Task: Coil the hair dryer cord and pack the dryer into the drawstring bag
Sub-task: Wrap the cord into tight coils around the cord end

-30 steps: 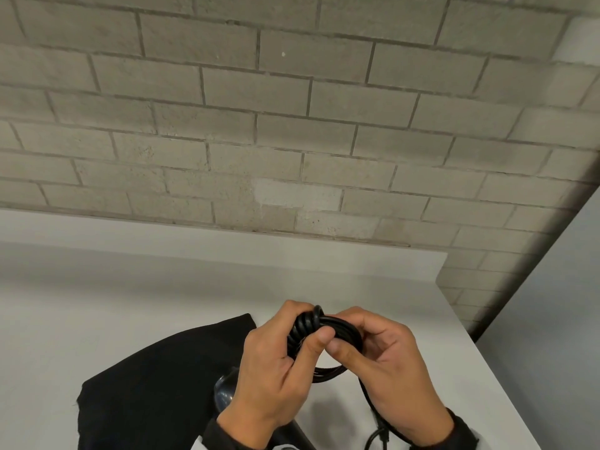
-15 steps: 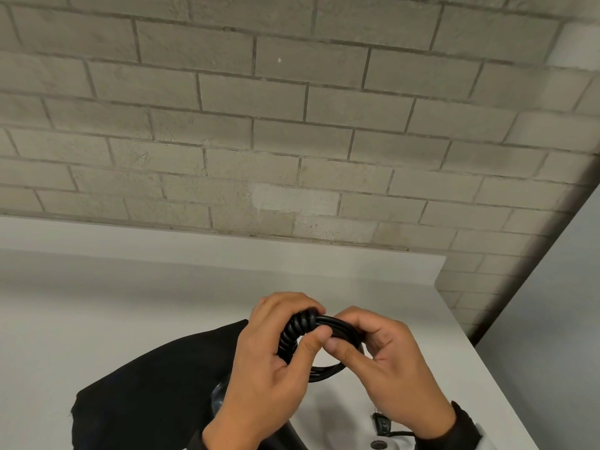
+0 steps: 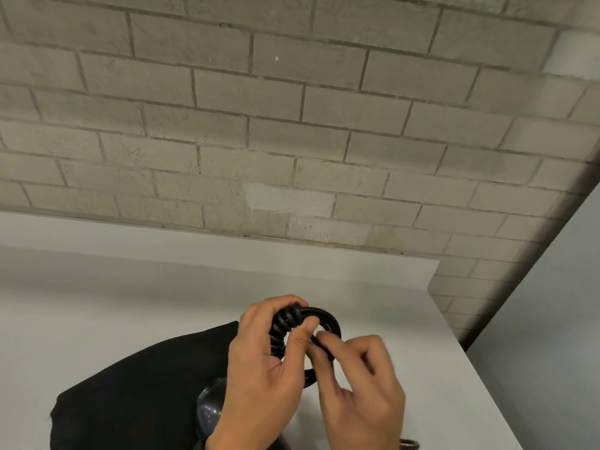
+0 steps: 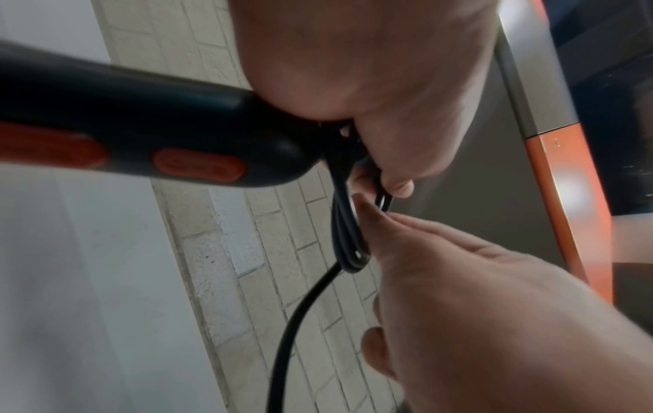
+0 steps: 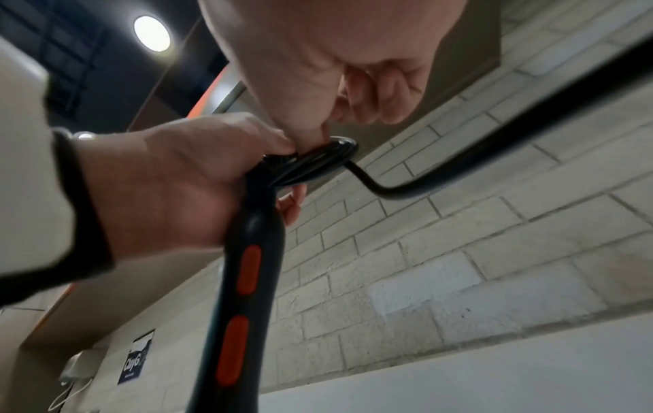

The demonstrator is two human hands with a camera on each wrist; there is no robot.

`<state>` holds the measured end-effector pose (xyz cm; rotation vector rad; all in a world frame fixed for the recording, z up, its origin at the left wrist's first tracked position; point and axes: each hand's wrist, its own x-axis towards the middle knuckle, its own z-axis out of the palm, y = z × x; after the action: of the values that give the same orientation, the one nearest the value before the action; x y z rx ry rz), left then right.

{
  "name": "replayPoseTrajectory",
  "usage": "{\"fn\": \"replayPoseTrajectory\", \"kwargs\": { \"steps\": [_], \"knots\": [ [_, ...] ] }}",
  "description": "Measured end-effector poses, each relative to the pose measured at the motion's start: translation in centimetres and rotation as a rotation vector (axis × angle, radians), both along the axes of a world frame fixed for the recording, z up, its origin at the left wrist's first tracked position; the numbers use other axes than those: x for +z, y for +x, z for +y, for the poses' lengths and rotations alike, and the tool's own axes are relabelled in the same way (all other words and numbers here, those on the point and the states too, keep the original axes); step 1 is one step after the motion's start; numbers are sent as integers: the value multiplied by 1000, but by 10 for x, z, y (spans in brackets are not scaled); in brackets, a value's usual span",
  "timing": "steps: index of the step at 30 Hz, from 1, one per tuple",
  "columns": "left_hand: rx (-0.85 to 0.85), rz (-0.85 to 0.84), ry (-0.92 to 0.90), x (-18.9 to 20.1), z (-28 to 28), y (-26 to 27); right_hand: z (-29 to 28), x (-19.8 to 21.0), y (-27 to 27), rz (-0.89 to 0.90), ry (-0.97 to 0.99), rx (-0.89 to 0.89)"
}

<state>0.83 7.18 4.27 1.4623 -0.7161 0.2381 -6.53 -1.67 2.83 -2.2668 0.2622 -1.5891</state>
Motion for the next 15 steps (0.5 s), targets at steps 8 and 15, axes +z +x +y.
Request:
{"fn": "replayPoseTrajectory", "kwargs": {
  "steps": [8, 15],
  "knots": [
    [45, 17, -19, 0, 1, 0, 16, 9, 0, 262, 577, 213],
    [60, -120, 50, 2, 7, 2, -4, 46, -23, 528, 939, 665]
  ]
}}
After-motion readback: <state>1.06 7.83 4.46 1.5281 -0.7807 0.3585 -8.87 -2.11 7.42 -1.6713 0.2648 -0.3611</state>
